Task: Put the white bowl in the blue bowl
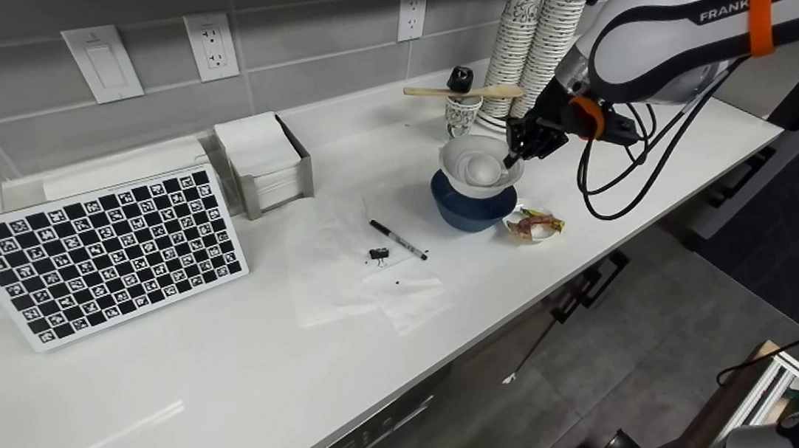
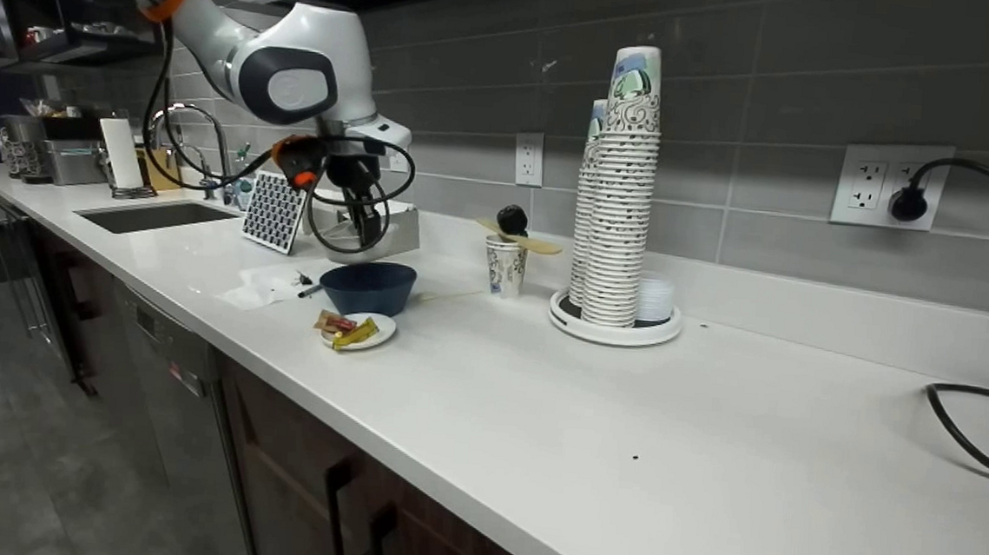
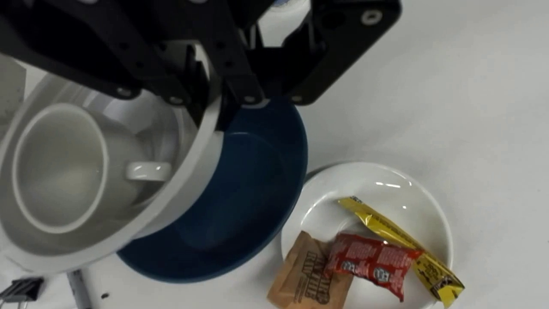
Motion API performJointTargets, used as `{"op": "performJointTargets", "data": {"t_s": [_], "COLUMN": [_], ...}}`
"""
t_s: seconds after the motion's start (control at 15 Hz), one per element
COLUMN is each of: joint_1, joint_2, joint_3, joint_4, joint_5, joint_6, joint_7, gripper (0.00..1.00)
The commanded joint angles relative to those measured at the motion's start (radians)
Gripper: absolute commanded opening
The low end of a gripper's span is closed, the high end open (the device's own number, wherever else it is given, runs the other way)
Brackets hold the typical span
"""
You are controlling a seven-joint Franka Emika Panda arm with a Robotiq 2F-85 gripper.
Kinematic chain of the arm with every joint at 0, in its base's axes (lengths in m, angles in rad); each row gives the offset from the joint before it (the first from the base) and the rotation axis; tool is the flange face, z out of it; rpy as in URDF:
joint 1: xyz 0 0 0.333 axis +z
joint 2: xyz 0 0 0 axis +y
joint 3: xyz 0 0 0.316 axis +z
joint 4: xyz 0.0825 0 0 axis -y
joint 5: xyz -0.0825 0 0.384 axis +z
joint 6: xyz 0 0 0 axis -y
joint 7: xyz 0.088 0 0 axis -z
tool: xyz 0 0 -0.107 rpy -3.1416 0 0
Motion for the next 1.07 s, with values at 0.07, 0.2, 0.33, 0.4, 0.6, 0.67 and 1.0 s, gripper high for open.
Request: {"op": "performJointTargets", "data": {"t_s": [0.07,0.2,0.33,0.4,0.6,0.67,1.0], "joint_1": [0.000,-0.001,0.002,0.002,-0.006,-0.014,-0.060], "joint_2": [0.100,0.139,0.170,0.184,0.175,0.146,-0.003], "joint_3": [-0.010,-0.012,-0.013,-0.014,-0.023,-0.030,-0.122], "joint_4": [0.079,0.108,0.135,0.150,0.165,0.158,0.089], "joint_5": [-0.038,-0.040,-0.055,-0.060,-0.066,-0.066,-0.189], "joint_6": [-0.060,-0.083,-0.118,-0.131,-0.157,-0.173,-0.327], "joint_7": [-0.008,-0.012,-0.009,-0.010,-0.014,-0.022,0.019], "gripper": [0.02,0.02,0.32,0.32,0.53,0.59,0.94]}}
